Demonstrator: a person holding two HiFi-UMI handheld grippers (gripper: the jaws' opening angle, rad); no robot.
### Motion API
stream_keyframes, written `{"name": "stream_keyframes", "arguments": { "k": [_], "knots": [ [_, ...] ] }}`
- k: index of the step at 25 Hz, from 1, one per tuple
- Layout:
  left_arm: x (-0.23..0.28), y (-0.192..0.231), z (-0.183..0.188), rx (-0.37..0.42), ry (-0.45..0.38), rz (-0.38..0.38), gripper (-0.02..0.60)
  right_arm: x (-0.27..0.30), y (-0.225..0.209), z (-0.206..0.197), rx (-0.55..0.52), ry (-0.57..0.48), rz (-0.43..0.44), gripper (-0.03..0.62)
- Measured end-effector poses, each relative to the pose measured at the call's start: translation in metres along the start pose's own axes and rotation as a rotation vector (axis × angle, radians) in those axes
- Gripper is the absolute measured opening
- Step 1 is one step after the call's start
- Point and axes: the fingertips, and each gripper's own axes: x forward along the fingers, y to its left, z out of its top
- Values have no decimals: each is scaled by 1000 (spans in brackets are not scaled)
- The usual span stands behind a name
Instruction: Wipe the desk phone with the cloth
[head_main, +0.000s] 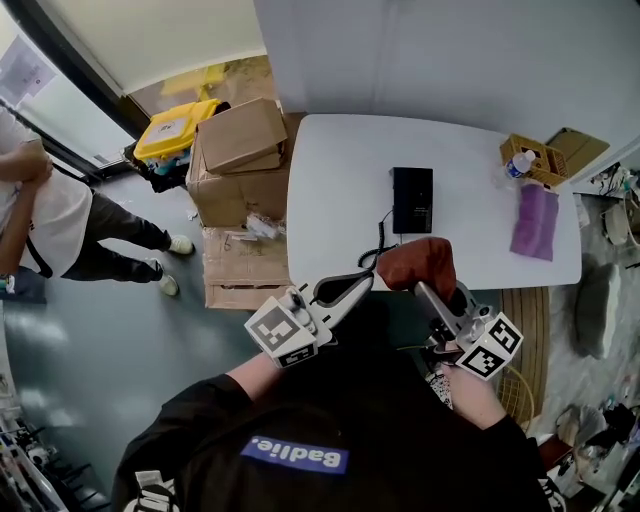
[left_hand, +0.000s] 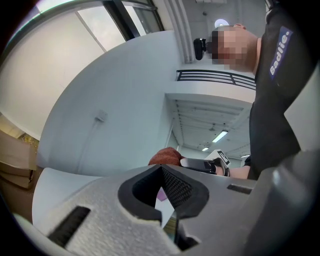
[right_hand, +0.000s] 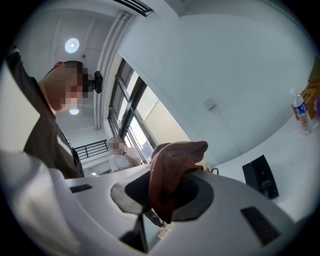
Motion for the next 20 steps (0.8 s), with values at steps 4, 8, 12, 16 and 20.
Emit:
{"name": "stream_keyframes", "arguments": {
  "k": [4,8,12,16,20],
  "knots": [
    [28,24,2,15,0,71,6,11,-41,8,39,36,30,94],
    [55,47,9,25,-14,171,6,18,-85,24,75,70,55,94],
    [80,64,11,40,-31,242,6,26,-120,39,86,93,91,94],
    [99,76,8,43,-34,283,6,35,-147,47,88,121,113,94],
    [114,85,8,38,-24,296,6,45,-173,48,89,155,113,94]
  ]
}}
